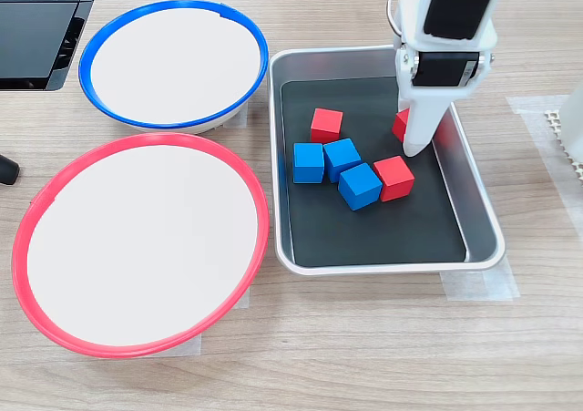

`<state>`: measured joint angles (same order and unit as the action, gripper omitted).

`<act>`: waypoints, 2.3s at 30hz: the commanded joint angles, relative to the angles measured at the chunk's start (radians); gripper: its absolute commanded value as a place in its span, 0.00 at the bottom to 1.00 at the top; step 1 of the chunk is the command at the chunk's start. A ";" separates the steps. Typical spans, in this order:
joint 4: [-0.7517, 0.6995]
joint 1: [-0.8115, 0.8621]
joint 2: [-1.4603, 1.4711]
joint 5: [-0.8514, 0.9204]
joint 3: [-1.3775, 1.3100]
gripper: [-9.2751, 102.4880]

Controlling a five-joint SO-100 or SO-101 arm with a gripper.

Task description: Move six blocks tray to matching dishes

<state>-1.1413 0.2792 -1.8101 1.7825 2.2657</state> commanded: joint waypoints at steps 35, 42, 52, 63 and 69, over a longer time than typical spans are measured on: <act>0.304 -0.494 0.362 -1.005 -0.637 0.24; 0.011 -0.279 -0.063 -1.275 -0.454 0.08; 0.006 -0.025 -0.023 -1.506 -0.258 0.34; 0.055 -0.049 0.126 -1.555 -0.242 0.29; 0.061 -0.078 0.170 -1.552 -0.261 0.16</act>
<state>-1.0876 0.2209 -1.6414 0.2301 2.0356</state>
